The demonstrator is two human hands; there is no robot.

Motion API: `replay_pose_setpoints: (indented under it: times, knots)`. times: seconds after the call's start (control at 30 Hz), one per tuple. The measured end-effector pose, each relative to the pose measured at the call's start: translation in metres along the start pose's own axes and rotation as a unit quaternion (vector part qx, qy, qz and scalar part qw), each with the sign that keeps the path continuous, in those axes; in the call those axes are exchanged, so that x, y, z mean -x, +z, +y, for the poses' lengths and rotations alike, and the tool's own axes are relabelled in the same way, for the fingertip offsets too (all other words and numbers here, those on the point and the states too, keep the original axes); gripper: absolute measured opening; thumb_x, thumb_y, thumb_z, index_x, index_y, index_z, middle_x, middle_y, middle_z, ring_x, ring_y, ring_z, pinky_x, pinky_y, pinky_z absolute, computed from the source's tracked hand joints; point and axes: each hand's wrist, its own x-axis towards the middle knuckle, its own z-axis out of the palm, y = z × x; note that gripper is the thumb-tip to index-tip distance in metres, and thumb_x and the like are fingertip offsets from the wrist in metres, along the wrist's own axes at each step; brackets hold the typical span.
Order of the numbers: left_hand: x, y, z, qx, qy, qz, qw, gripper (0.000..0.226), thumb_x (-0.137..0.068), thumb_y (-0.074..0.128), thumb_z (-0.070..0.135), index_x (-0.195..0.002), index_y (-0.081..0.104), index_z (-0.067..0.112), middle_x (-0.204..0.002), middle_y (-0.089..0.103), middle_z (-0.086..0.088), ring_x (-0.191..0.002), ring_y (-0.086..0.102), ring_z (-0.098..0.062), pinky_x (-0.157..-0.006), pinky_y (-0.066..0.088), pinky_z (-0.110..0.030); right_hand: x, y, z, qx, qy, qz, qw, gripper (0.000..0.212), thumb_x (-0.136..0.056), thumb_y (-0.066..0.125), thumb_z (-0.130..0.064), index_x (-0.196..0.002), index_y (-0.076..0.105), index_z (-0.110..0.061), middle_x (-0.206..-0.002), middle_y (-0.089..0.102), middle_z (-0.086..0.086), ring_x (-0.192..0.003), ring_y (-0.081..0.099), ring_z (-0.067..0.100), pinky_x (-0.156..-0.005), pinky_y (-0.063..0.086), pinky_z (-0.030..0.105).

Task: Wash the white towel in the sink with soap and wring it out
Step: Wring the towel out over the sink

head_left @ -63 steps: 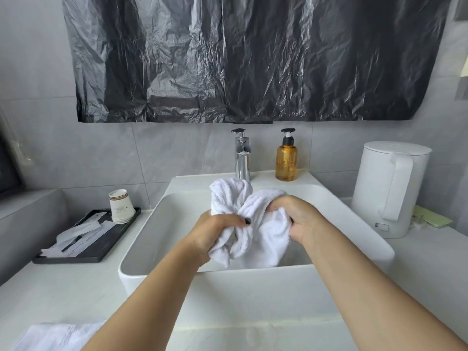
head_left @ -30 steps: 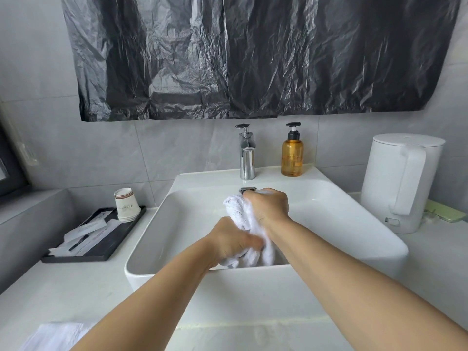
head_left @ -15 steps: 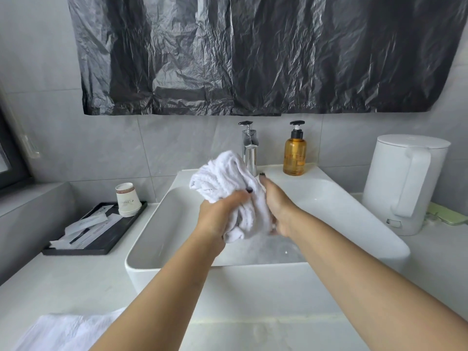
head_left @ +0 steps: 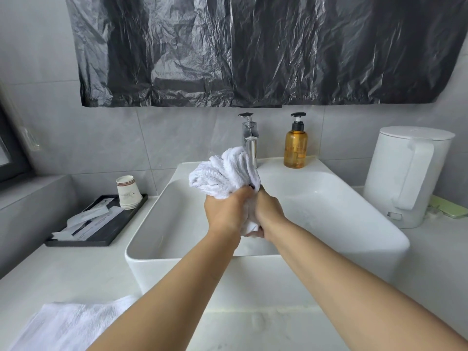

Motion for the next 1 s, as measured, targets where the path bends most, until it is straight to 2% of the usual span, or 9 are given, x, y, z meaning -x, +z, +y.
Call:
replay_pose_setpoints:
  times: [0.3,0.43,0.5,0.57,0.63,0.73,0.77,0.83,1.0]
  knots:
    - [0.000,-0.005,0.000,-0.023,0.000,0.018,1.000,0.043,-0.051,0.071,0.020,-0.094,0.071,0.014,-0.083,0.075,-0.006,-0.084,0.073,-0.034,-0.074,0.058,-0.054,0.004,-0.004,0.000,0.130,-0.076,0.020,0.988,0.028,-0.093,0.041,-0.030,-0.089,0.064,-0.014,-0.082,0.070,0.013,-0.053,0.066,0.036,-0.037,0.043,0.025]
    - [0.002,-0.006,0.001,-0.028,0.034,-0.075,0.996,0.048,-0.060,0.074,0.025,-0.104,0.066,0.006,-0.084,0.071,-0.019,-0.070,0.068,-0.036,-0.054,0.053,-0.044,0.005,-0.010,0.001,0.113,-0.075,0.008,0.991,0.034,-0.093,0.042,-0.038,-0.085,0.062,-0.012,-0.077,0.069,0.012,-0.051,0.062,0.034,-0.042,0.040,0.026]
    - [0.002,-0.008,0.004,0.014,0.013,-0.154,0.988,0.052,-0.070,0.071,0.031,-0.114,0.058,0.005,-0.092,0.066,-0.025,-0.066,0.061,-0.037,-0.055,0.049,-0.045,0.009,-0.016,-0.001,0.116,-0.093,-0.010,0.989,0.028,-0.090,0.047,-0.039,-0.078,0.055,-0.015,-0.069,0.060,0.013,-0.051,0.055,0.028,-0.047,0.038,0.027]
    - [0.004,-0.011,0.010,0.064,-0.040,-0.219,0.973,0.033,-0.084,0.055,0.033,-0.094,0.060,0.003,-0.077,0.060,-0.022,-0.054,0.056,-0.033,-0.059,0.046,-0.041,0.012,-0.023,-0.003,0.115,-0.086,-0.028,0.989,0.023,-0.090,0.043,-0.032,-0.077,0.052,-0.015,-0.061,0.055,0.015,-0.045,0.049,0.025,-0.044,0.034,0.024]
    - [0.002,-0.015,0.010,0.092,-0.064,-0.225,0.968,0.034,-0.091,0.045,0.027,-0.072,0.067,0.009,-0.072,0.062,-0.015,-0.057,0.061,-0.029,-0.065,0.046,-0.037,0.011,-0.027,-0.003,0.096,-0.051,-0.040,0.993,0.032,-0.095,0.037,-0.031,-0.077,0.055,-0.013,-0.054,0.055,0.016,-0.040,0.047,0.023,-0.041,0.029,0.021]
    - [0.000,-0.014,0.004,0.110,-0.004,-0.181,0.977,0.036,-0.081,0.064,0.020,-0.112,0.064,0.001,-0.101,0.068,-0.021,-0.091,0.068,-0.035,-0.083,0.054,-0.047,0.009,-0.025,-0.002,0.008,0.007,-0.081,0.997,0.043,-0.090,0.041,-0.049,-0.079,0.067,-0.017,-0.067,0.069,0.008,-0.056,0.062,0.024,-0.048,0.040,0.020]
    - [-0.003,-0.014,0.002,0.124,0.023,-0.164,0.978,0.047,-0.077,0.068,0.014,-0.121,0.058,0.000,-0.108,0.068,-0.022,-0.098,0.068,-0.036,-0.089,0.055,-0.048,0.006,-0.023,-0.001,-0.050,0.017,-0.100,0.994,0.044,-0.084,0.046,-0.056,-0.087,0.073,-0.021,-0.080,0.075,0.003,-0.074,0.070,0.024,-0.063,0.050,0.023]
    - [-0.005,-0.015,0.002,0.150,0.069,-0.148,0.975,0.052,-0.074,0.072,0.005,-0.124,0.057,-0.002,-0.111,0.069,-0.021,-0.102,0.069,-0.033,-0.093,0.055,-0.047,0.008,-0.024,-0.001,-0.161,0.033,-0.117,0.979,0.048,-0.077,0.054,-0.058,-0.099,0.077,-0.023,-0.103,0.076,0.003,-0.104,0.069,0.025,-0.091,0.044,0.029]
    - [-0.007,-0.015,0.006,0.162,0.070,-0.123,0.977,0.029,-0.081,0.071,-0.002,-0.110,0.066,0.000,-0.103,0.072,-0.017,-0.098,0.070,-0.029,-0.089,0.058,-0.040,0.022,-0.020,-0.002,-0.326,0.012,-0.161,0.931,0.033,-0.088,0.056,-0.045,-0.096,0.075,-0.020,-0.089,0.076,0.004,-0.077,0.071,0.021,-0.073,0.052,0.029]
